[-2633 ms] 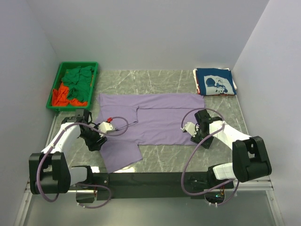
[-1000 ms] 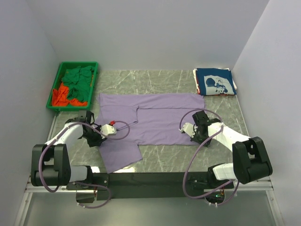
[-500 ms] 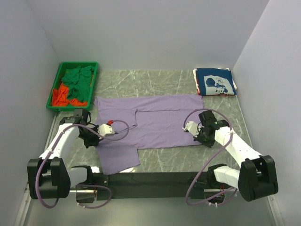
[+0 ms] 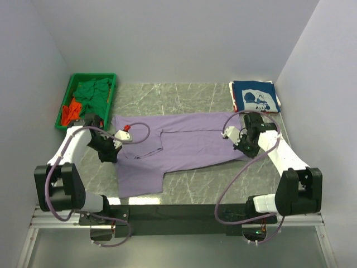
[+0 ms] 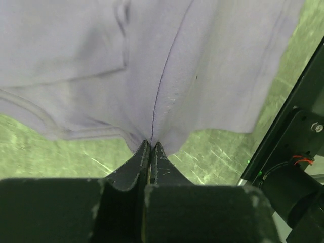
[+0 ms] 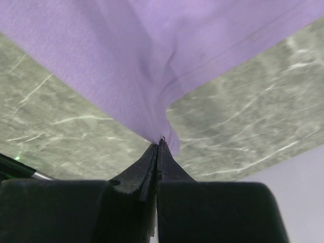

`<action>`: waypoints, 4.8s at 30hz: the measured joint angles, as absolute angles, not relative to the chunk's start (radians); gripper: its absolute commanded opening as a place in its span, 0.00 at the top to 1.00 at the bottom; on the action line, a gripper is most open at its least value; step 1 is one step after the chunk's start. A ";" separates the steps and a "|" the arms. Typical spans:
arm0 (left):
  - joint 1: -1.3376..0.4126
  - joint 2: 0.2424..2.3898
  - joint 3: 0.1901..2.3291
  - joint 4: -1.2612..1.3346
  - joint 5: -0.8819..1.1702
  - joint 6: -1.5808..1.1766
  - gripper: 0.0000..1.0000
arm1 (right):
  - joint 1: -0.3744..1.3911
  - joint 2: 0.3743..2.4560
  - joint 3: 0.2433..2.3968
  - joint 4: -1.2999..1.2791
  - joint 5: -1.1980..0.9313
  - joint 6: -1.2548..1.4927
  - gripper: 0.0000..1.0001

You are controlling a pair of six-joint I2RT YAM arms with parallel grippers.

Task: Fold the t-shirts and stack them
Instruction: Fold the tshirt

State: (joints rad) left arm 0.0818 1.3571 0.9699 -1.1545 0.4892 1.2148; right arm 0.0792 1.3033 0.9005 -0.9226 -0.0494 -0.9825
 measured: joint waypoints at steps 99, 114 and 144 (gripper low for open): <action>-0.127 2.197 1.909 -0.957 0.411 0.730 0.99 | 0.023 2.027 1.691 -1.119 -0.178 -0.674 0.67; -0.134 2.141 1.859 -0.960 0.400 0.633 0.93 | 0.023 2.035 1.701 -1.125 -0.178 -0.689 0.65; -0.275 1.949 1.621 -0.743 0.408 0.443 0.46 | 0.048 2.131 1.814 -1.139 -0.268 -0.617 0.66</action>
State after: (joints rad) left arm -0.2752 1.9491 1.6207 -0.7429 0.4080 0.4431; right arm 0.0479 2.1311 1.8137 -1.1385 -0.2684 -0.6174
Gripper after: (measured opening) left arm 0.531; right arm 0.342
